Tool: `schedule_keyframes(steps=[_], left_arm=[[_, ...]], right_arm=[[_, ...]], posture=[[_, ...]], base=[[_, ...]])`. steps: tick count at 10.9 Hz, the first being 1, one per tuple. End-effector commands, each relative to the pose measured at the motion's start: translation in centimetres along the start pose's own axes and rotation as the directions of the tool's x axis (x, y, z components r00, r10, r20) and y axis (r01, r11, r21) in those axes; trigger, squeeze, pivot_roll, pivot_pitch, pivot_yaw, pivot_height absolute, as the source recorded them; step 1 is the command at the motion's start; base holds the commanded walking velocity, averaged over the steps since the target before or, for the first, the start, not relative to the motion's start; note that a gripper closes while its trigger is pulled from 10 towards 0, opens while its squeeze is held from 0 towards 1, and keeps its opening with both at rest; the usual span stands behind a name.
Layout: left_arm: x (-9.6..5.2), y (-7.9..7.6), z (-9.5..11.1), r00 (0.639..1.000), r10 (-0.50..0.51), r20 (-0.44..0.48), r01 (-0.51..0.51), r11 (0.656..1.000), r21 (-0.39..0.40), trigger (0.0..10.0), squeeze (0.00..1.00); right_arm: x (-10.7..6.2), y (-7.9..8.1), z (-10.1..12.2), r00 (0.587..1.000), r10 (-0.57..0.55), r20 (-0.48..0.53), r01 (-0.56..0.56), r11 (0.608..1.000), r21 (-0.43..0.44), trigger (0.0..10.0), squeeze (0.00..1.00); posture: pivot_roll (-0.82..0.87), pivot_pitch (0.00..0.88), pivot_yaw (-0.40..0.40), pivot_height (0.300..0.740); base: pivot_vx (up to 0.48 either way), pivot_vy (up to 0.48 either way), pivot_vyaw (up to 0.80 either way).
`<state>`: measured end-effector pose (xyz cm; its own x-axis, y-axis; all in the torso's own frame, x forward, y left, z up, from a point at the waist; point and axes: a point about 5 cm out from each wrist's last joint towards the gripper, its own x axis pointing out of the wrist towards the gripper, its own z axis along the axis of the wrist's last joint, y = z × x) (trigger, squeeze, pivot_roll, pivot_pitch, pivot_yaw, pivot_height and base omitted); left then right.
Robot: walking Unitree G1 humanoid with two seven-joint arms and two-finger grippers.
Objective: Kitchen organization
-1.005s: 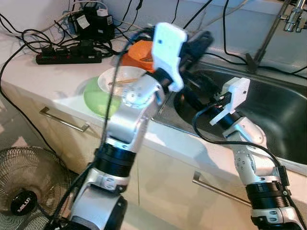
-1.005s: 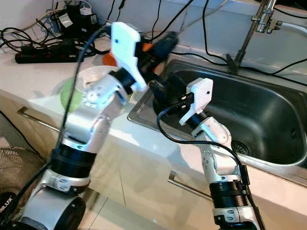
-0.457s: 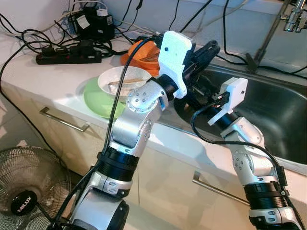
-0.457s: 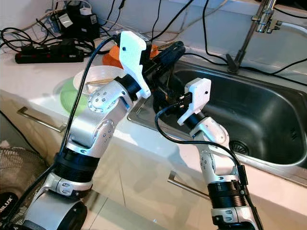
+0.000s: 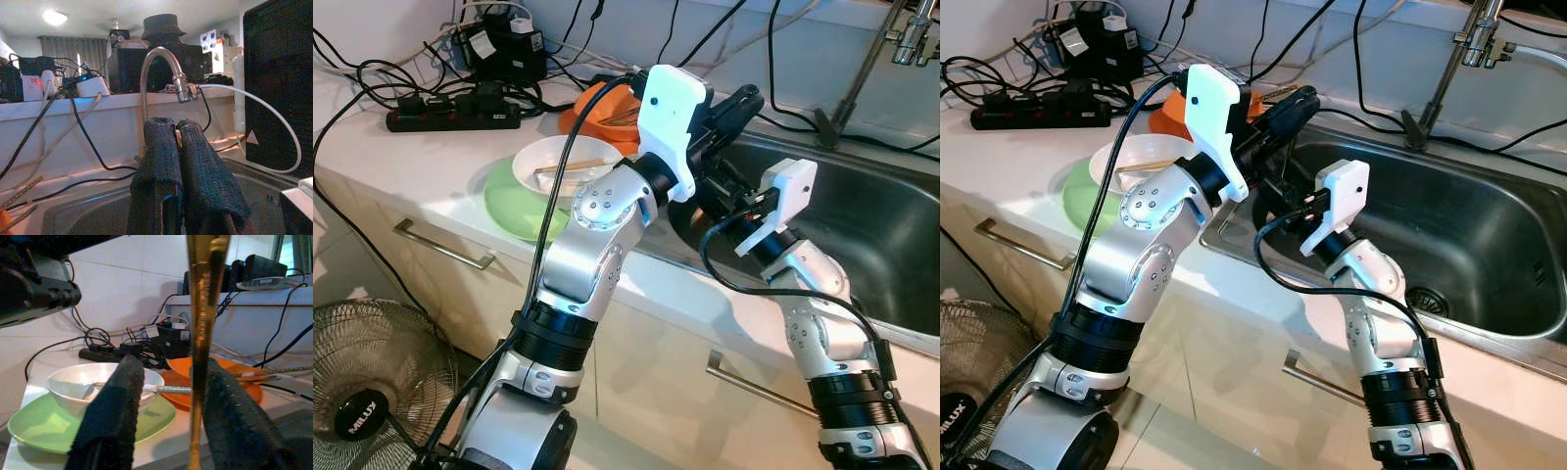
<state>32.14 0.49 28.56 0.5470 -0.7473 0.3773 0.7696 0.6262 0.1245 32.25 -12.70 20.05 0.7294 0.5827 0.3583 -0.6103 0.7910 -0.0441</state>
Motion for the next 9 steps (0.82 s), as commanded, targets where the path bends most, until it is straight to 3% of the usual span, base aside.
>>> schedule_keyframes(steps=[1, 9], left_arm=[[0.07, -0.51, 0.1, 1.0, -0.026, 0.005, 0.026, 1.0, -0.016, 10.0, 0.0], [0.05, -0.69, 0.26, 0.999, -0.038, 0.011, 0.039, 0.999, -0.024, 10.0, 0.0]], right_arm=[[0.12, 0.09, -0.09, 1.0, -0.001, -0.009, 0.001, 1.0, -0.003, 0.0, 0.0], [0.37, 0.37, -0.42, 1.0, -0.002, -0.01, 0.002, 1.0, 0.009, 0.0, 0.0]], posture=[[0.16, 0.016, 0.004, 0.74], [0.17, 0.012, 0.001, 0.74]], base=[[0.0, 0.0, 0.0], [0.0, 0.0, 0.0]])
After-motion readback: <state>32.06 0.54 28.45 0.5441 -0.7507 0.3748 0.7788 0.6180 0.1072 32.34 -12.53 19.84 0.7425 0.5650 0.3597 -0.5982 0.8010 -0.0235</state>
